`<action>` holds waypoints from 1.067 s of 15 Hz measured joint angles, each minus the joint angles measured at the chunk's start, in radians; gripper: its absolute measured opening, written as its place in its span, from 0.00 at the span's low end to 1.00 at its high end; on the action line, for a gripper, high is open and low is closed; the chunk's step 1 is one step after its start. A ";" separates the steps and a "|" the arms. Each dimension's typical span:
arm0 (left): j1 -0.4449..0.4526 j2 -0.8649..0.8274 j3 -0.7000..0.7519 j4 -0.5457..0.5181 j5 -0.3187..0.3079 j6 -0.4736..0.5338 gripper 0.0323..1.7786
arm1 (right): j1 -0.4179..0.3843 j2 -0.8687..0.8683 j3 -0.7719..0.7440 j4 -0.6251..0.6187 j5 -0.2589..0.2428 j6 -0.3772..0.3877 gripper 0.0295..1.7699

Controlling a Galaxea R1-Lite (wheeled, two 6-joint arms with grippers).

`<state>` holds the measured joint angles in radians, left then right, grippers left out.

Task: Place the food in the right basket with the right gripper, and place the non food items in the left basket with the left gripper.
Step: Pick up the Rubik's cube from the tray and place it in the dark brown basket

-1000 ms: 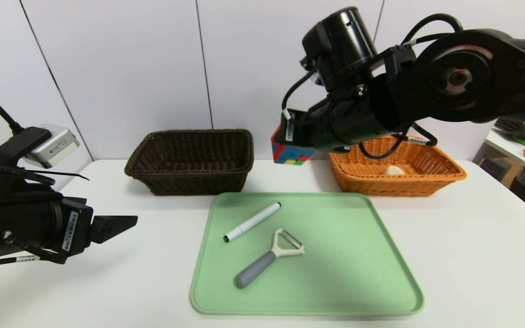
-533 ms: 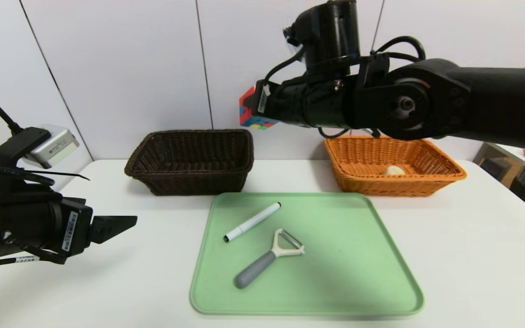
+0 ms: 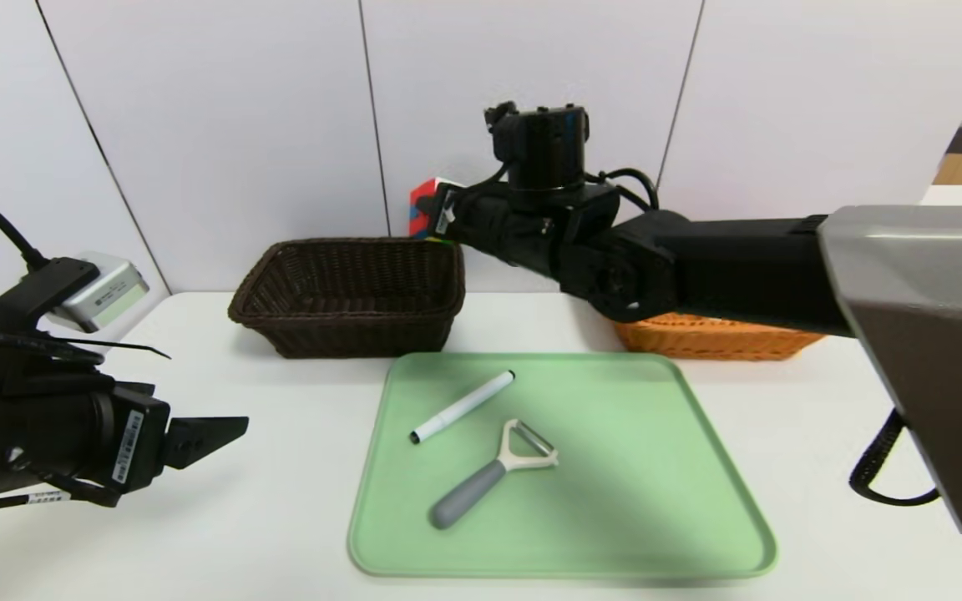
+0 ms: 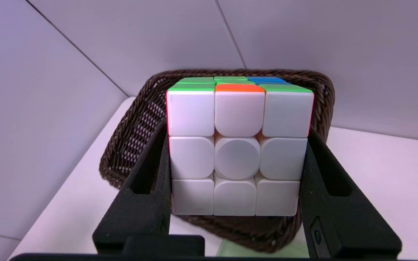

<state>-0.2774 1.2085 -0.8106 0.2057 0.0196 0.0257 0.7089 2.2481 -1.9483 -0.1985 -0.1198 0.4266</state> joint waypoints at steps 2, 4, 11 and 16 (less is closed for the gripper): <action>0.000 -0.006 0.019 0.000 0.000 0.000 0.95 | -0.002 0.049 -0.005 -0.095 0.003 -0.001 0.52; 0.000 -0.012 0.035 0.000 0.003 0.000 0.95 | -0.002 0.093 -0.006 -0.172 0.013 0.000 0.52; -0.002 -0.013 0.051 0.000 0.005 0.002 0.95 | 0.013 0.153 -0.008 -0.208 0.054 0.002 0.52; -0.001 -0.013 0.051 0.000 0.006 0.000 0.95 | 0.024 0.180 -0.008 -0.200 0.058 -0.001 0.52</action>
<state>-0.2789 1.1953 -0.7591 0.2057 0.0253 0.0260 0.7330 2.4285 -1.9560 -0.3987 -0.0619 0.4257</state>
